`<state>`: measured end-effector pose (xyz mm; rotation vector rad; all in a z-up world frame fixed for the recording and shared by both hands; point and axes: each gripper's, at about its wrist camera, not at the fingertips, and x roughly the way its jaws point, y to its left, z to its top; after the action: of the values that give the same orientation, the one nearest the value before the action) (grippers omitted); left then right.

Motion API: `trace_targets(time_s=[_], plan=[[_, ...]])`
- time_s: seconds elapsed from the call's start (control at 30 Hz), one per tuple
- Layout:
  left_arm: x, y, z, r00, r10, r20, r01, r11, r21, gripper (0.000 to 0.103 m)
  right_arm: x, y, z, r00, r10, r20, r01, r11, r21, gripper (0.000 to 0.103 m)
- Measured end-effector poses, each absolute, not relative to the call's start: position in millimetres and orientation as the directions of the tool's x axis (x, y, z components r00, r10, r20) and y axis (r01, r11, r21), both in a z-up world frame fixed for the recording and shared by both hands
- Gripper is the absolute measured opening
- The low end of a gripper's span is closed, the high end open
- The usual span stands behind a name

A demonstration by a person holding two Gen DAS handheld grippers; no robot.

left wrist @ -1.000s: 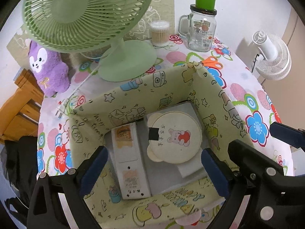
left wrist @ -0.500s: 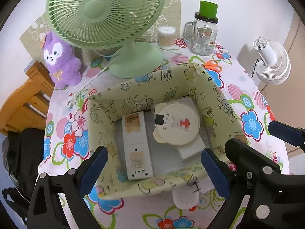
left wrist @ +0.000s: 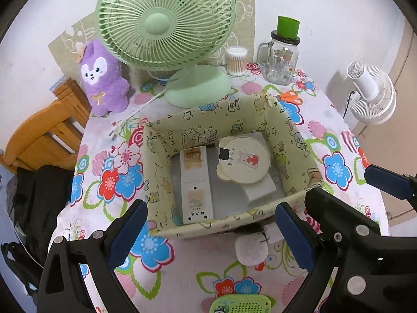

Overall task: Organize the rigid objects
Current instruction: 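Withdraw both tools from the box back over the table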

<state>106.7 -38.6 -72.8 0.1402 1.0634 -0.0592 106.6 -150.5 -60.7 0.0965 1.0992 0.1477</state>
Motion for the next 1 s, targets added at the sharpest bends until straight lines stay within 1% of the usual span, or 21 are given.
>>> trace_targets(time_s=[0.57,1.0], plan=[[64,-37,-47,0.514,0.031,-0.857,0.054,0.996,0.068,0.099,72,-152,-35,0.479,0.209,-0.853,-0.154,0.976,0.152,0.086],[35,-38,-45,0.514,0.022,-0.857,0.034,0.998,0.046,0.1,44,-160,-32,0.518,0.182,-0.836,-0.186,0.978,0.098,0.086]])
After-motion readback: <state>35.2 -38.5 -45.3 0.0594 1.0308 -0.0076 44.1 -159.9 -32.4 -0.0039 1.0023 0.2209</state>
